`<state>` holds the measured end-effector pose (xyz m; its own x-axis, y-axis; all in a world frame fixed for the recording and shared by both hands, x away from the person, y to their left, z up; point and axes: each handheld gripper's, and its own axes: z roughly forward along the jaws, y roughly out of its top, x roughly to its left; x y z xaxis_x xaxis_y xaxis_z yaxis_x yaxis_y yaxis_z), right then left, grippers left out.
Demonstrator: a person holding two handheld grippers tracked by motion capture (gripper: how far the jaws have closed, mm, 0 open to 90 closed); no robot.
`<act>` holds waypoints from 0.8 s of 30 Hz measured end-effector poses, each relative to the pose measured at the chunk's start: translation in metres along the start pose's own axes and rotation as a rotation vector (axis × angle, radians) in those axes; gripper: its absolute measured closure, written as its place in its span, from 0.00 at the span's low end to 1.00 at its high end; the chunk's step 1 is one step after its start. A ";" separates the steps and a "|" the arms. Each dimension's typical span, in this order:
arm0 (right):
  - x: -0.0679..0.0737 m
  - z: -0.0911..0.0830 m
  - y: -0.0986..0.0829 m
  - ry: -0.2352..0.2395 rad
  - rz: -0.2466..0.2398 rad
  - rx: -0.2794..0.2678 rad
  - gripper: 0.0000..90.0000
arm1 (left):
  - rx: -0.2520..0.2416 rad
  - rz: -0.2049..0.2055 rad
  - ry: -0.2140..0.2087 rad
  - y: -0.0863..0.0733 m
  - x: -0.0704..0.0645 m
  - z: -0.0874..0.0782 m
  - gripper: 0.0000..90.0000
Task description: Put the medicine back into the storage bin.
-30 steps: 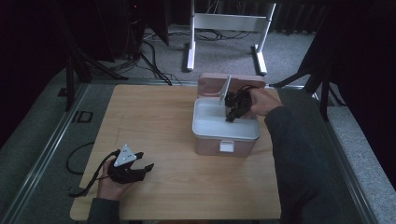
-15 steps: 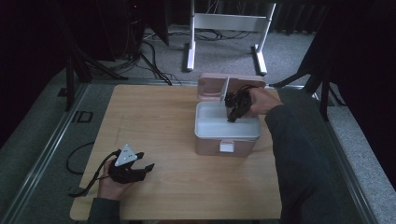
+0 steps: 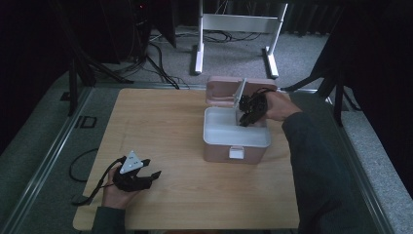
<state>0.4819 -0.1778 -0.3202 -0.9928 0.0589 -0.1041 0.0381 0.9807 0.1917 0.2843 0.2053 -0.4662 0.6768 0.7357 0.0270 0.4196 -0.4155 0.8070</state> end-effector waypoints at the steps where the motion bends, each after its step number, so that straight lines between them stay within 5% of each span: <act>1: 0.003 -0.004 -0.002 0.000 0.011 -0.010 0.84 | 0.000 -0.002 0.000 0.000 0.000 0.000 0.43; 8: 0.010 -0.018 -0.014 -0.075 0.051 -0.094 0.76 | -0.001 -0.004 0.002 0.000 0.000 0.000 0.43; 24: 0.021 -0.023 -0.052 -0.105 0.174 -0.191 0.65 | -0.005 -0.001 -0.005 0.002 0.001 0.002 0.43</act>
<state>0.4567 -0.2319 -0.3104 -0.9557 0.2519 -0.1523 0.1748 0.9019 0.3949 0.2870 0.2038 -0.4659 0.6794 0.7334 0.0231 0.4172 -0.4120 0.8101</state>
